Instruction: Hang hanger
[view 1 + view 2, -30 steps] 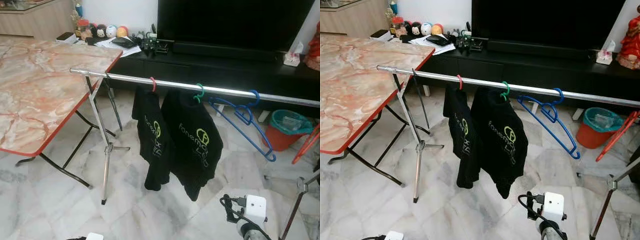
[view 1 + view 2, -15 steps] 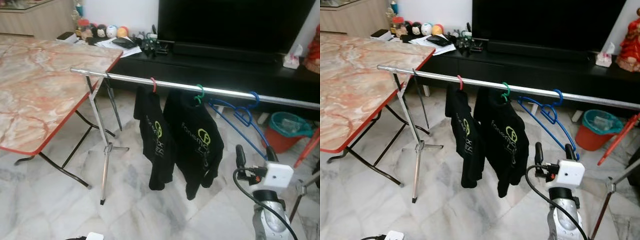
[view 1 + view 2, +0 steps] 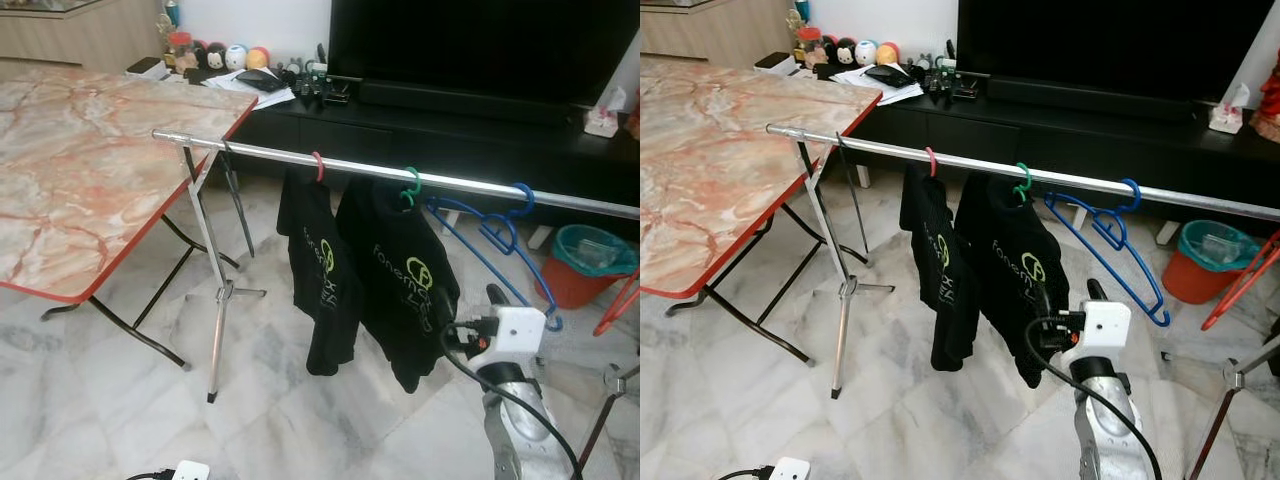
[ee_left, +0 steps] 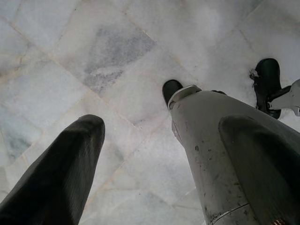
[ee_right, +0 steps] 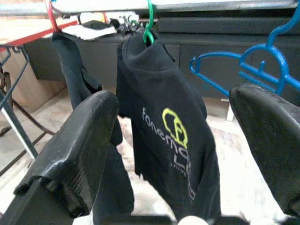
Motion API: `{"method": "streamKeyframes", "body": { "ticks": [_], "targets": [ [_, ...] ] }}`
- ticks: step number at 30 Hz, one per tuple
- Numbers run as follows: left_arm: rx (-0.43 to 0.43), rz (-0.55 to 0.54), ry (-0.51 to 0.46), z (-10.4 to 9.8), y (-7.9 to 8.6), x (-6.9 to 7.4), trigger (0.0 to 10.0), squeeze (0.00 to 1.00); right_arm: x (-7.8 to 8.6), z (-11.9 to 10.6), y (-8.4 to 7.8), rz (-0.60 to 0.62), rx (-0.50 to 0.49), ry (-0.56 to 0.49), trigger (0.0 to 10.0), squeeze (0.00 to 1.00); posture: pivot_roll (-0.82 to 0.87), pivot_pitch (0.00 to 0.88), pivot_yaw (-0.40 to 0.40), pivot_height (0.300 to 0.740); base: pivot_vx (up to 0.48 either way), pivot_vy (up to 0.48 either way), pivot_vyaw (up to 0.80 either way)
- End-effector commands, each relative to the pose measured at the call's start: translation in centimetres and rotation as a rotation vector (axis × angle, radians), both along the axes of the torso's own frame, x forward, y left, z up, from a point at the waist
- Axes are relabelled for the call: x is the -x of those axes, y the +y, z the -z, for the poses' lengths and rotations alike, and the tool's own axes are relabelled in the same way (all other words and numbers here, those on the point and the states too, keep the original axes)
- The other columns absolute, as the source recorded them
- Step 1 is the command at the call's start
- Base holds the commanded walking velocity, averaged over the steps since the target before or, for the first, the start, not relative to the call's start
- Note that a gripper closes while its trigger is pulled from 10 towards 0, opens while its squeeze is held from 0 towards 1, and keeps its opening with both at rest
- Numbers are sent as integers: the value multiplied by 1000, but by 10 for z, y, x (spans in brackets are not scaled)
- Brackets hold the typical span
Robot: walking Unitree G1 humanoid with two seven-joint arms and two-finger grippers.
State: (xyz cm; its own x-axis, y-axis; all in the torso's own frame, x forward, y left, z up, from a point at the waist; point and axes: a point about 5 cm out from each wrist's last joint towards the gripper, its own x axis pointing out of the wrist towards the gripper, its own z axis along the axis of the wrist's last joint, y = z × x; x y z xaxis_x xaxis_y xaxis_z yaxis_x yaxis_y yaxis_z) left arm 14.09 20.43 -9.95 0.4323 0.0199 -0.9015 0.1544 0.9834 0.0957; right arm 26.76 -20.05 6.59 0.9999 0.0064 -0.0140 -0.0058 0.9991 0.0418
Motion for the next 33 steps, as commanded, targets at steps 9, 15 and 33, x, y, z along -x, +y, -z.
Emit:
{"method": "streamKeyframes", "body": {
  "ticks": [9, 15, 33],
  "targets": [
    [10, -6, 46, 5, -3, 12, 10000, 0, -8, -3, 3, -16, 0, 20, 10000, 0, -126, 0, -20, 740, 178, 0, 0],
    [14, -4, 44, 5, -5, 12, 10000, 0, -12, -8, 4, -23, 2, 15, 10000, 0, -125, 0, -27, 740, 289, 0, 0],
    [22, -10, 46, 6, -7, 12, 10000, 0, -15, -9, 5, -48, 19, 17, 10000, 0, -120, 0, -39, 740, 300, 0, 0]
  ]
}}
